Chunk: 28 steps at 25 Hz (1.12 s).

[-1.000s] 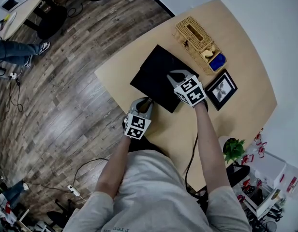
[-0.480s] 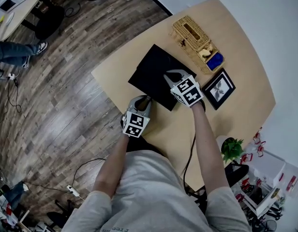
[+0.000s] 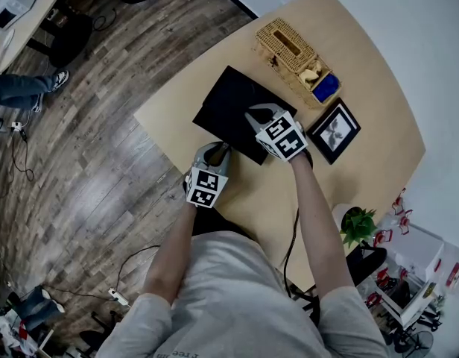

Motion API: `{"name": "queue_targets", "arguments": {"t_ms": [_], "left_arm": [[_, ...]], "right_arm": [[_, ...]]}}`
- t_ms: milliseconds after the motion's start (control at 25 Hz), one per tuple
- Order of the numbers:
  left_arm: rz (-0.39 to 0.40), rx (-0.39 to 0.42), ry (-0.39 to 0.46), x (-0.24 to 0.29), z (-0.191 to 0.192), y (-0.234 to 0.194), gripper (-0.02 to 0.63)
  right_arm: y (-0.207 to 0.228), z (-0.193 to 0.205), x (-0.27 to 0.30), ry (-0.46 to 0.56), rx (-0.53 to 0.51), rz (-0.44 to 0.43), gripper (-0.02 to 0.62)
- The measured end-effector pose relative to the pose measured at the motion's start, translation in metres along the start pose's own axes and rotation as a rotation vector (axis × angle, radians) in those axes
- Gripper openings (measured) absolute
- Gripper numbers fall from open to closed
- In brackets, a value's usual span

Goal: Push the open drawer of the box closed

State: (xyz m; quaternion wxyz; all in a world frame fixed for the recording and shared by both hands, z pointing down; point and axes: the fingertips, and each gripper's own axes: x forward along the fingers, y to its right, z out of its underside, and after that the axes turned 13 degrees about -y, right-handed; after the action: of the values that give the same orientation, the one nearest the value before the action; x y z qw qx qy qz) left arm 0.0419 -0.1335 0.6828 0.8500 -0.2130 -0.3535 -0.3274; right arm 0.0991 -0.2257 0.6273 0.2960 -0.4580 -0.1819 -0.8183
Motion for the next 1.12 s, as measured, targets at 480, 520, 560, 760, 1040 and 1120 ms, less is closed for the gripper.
{"name": "queue_targets", "arguments": {"t_ms": [480, 520, 560, 760, 1040, 1120], "left_arm": [[0.009, 0.005, -0.012, 0.007, -0.007, 0.001, 0.132], [0.009, 0.007, -0.010, 0.008, -0.008, 0.001, 0.132], [0.010, 0.009, -0.007, 0.008, -0.010, 0.002, 0.132], [0.009, 0.014, -0.010, 0.013, -0.014, 0.000, 0.132], [0.016, 0.025, -0.019, 0.014, -0.017, -0.002, 0.132], [0.018, 0.029, -0.019, 0.016, -0.019, -0.002, 0.132]], "right_arm": [[0.000, 0.002, 0.000, -0.002, 0.002, -0.001, 0.002], [-0.001, 0.002, 0.000, -0.002, 0.002, -0.001, 0.002], [-0.001, 0.001, 0.000, -0.001, 0.001, -0.001, 0.002], [0.001, 0.001, 0.001, 0.000, 0.001, -0.003, 0.002], [-0.001, 0.001, 0.002, -0.002, 0.001, 0.005, 0.002], [0.000, 0.002, 0.002, -0.001, -0.002, 0.009, 0.002]]}}
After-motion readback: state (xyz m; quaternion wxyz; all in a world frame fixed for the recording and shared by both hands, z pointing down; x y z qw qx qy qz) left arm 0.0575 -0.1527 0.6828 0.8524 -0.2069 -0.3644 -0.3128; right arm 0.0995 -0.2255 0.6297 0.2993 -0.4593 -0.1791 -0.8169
